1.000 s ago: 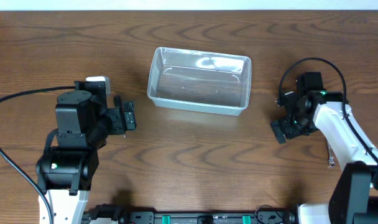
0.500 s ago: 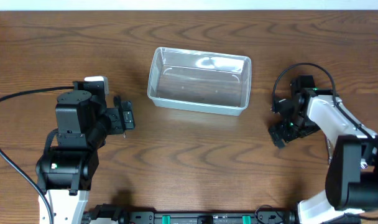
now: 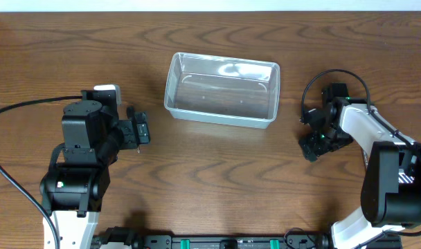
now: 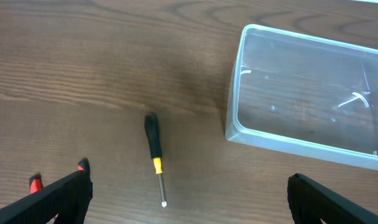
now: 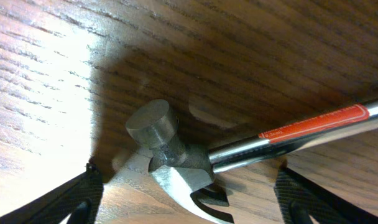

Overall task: Pack container
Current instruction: 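Close the right gripper on the hammer head near the neck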

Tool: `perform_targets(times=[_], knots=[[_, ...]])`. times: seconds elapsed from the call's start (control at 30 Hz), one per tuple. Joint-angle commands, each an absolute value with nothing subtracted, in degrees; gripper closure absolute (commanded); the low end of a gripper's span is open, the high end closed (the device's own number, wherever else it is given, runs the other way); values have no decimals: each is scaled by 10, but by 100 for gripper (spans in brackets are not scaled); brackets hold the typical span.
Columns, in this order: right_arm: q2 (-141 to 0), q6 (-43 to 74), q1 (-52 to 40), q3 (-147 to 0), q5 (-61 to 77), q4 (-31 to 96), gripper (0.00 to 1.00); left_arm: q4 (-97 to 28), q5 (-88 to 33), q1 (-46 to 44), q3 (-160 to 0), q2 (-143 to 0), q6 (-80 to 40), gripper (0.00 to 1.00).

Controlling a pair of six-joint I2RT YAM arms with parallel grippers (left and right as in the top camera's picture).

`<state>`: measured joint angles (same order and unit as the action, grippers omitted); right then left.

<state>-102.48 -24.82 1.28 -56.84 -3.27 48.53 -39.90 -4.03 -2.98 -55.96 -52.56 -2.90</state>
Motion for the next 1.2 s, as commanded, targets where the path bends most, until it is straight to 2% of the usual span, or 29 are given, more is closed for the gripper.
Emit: perform_targets(times=[0.0, 0.17, 0.37, 0.67, 1.17], knots=[[-1044, -249, 16, -564, -41, 475, 15, -395, -31, -26, -574, -524, -21, 1], [-1044, -249, 16, -564, -41, 475, 21, -395, -32, -26, -574, -524, -21, 2], [-1044, -245, 16, -564, -41, 476, 35, -395, -32, -26, -574, -524, -21, 2], [-1044, -242, 16, -564, -41, 476, 41, -395, -32, -26, -574, -524, -22, 1], [-1044, -243, 16, -564, -41, 476, 60, -395, -32, -26, -574, -524, -22, 2]])
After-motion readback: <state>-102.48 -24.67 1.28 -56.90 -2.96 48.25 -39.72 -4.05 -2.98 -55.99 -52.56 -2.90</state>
